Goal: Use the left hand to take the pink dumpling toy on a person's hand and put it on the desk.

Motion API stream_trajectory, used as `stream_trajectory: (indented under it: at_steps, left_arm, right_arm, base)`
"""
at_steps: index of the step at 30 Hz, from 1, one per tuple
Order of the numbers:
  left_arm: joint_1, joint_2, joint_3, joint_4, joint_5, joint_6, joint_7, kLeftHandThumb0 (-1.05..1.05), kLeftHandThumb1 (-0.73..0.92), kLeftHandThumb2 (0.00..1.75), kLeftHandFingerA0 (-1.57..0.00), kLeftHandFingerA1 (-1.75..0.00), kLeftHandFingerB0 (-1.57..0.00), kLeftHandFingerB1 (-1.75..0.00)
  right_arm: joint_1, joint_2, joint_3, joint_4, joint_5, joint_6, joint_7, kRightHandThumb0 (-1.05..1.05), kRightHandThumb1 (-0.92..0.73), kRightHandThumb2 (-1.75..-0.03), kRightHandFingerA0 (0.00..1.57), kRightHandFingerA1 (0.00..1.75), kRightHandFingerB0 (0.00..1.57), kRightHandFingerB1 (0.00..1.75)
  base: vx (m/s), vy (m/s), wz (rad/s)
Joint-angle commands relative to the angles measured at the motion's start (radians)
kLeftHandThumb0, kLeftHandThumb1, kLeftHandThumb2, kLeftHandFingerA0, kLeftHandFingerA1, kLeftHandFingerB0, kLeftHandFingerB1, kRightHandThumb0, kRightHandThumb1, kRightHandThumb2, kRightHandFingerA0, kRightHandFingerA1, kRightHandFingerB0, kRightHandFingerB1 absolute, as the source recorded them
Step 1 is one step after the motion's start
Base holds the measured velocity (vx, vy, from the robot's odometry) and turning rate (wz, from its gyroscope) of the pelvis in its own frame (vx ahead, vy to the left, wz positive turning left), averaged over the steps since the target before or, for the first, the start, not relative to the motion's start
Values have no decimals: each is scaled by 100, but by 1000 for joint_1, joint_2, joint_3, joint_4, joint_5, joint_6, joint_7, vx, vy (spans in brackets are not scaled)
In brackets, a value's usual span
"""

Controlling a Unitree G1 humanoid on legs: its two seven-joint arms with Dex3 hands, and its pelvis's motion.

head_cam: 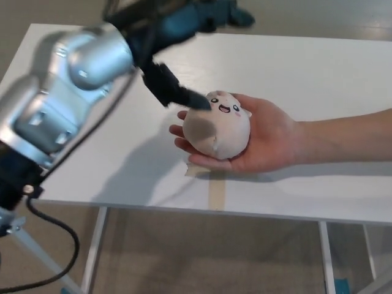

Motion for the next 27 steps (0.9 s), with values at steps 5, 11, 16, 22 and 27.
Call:
stream_trajectory:
  at_steps: [5,11,16,22,27]
  left_arm:
    - [-79,-121,-209,158,342,81,-63,-66,40,70,-19,-40,-13,-35]
    - [-79,-164,-228,200,370,102,-57,-66,40,70,-19,-40,-11,-35]
    - [-70,-189,-234,235,406,95,-47,-67,40,70,-19,-40,-12,-35]
    - [-43,-219,-223,275,438,87,-42,-67,40,71,-20,-40,-11,-35]
    - [-12,-244,-198,293,448,90,-50,-42,55,57,-65,-51,-31,-31]
  right_arm:
    - [3,-8,24,4,-12,5,14,-18,-70,-61,66,46,55,43]
    - [-2,-8,32,4,-14,10,12,-18,-70,-61,66,46,55,43]
    - [-2,-7,41,2,-17,6,17,-19,-70,-61,66,46,57,44]
    - [-5,-8,36,1,-8,9,23,-19,-70,-60,67,46,57,44]
    - [-7,-8,37,2,-10,10,21,-19,-70,-60,68,46,56,44]
  base:
    - [0,0,0]
    - [0,0,0]
    - [0,0,0]
    - [0,0,0]
    - [0,0,0]
